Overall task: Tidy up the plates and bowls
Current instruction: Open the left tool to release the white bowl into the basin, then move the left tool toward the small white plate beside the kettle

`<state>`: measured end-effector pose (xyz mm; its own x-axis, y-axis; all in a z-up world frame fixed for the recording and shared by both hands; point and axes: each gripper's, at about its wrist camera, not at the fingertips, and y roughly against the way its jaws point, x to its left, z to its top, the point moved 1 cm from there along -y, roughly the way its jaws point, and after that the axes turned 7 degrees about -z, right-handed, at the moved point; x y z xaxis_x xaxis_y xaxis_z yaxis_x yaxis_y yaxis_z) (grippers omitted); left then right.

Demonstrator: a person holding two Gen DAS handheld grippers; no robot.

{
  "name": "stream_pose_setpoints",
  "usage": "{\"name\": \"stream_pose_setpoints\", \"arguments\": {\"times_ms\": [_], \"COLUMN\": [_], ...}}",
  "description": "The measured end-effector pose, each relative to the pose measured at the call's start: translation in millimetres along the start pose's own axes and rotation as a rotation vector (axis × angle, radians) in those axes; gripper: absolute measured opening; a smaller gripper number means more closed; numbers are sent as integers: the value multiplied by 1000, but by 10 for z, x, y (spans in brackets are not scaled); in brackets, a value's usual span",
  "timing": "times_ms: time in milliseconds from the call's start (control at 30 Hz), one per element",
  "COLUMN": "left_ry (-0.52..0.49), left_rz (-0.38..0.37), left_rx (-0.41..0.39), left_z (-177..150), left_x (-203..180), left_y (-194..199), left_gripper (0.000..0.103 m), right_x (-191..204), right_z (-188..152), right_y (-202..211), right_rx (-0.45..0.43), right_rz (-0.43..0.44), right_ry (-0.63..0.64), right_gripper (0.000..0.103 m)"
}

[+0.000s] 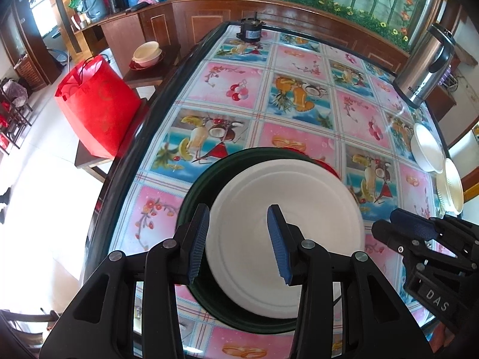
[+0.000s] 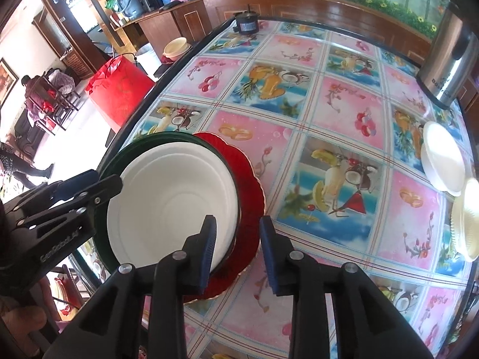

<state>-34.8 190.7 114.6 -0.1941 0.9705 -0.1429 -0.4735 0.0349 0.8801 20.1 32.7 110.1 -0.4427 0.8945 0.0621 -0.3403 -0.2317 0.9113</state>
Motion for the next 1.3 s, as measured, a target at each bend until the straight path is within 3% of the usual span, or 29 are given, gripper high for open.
{"name": "stream_pose_setpoints", "arguments": {"times_ms": [100, 633, 1300], "left_ry": [-19, -129, -282], "left_rz": [-14, -79, -184], "left_rx": [2, 23, 97], "left_z": [34, 136, 147], "left_x": [-118, -861, -2176], "left_y": [-20, -176, -561], "left_gripper": [40, 40, 40], "right_x": [-60, -703, -1919], "right_z": [-22, -197, -639], "right_y": [49, 180, 355], "right_rx": [-11, -14, -1], "right_rz": [-10, -66, -148], "right_ry": [-10, -135, -355], "right_gripper": [36, 43, 49]}}
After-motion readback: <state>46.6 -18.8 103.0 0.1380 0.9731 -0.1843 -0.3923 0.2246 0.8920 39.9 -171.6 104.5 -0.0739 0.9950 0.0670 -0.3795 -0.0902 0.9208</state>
